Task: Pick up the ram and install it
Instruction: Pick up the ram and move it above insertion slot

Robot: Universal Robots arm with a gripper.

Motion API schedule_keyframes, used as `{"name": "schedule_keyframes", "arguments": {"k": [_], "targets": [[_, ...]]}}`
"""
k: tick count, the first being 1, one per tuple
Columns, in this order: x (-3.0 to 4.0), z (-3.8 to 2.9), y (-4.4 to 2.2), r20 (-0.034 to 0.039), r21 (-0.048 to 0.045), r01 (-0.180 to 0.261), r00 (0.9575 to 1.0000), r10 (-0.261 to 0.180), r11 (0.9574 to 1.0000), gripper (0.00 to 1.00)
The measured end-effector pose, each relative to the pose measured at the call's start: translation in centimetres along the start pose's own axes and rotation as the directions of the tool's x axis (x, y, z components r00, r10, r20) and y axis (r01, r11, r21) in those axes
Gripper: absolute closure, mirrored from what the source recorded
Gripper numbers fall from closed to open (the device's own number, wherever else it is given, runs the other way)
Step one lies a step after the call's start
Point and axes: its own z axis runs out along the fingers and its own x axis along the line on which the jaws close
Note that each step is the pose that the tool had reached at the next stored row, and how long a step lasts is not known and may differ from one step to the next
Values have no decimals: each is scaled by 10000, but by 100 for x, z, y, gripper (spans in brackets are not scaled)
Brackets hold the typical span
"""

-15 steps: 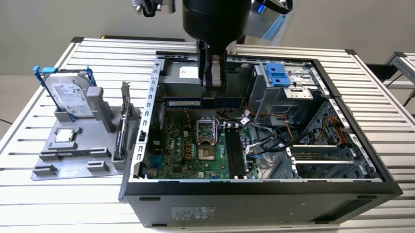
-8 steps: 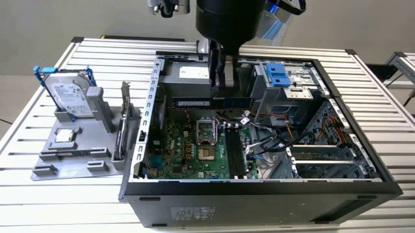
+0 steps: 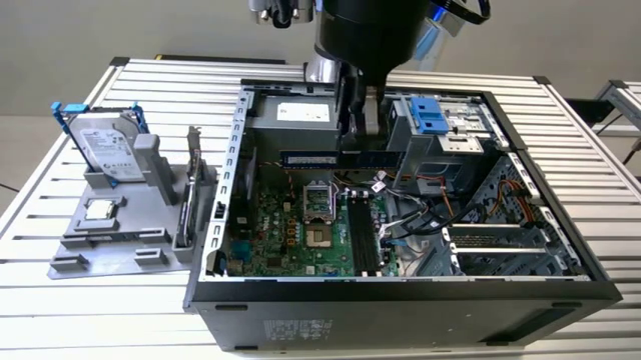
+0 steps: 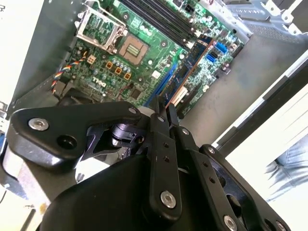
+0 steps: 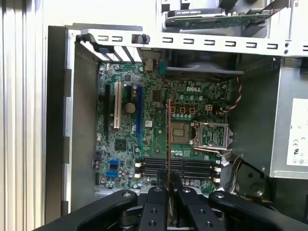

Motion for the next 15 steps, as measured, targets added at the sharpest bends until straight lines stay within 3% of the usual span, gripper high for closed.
{"name": "schedule_keyframes", "arguments": {"k": [15], "targets": [[7,0,-228,0,-11,0,10000,0,10000,100]]}}
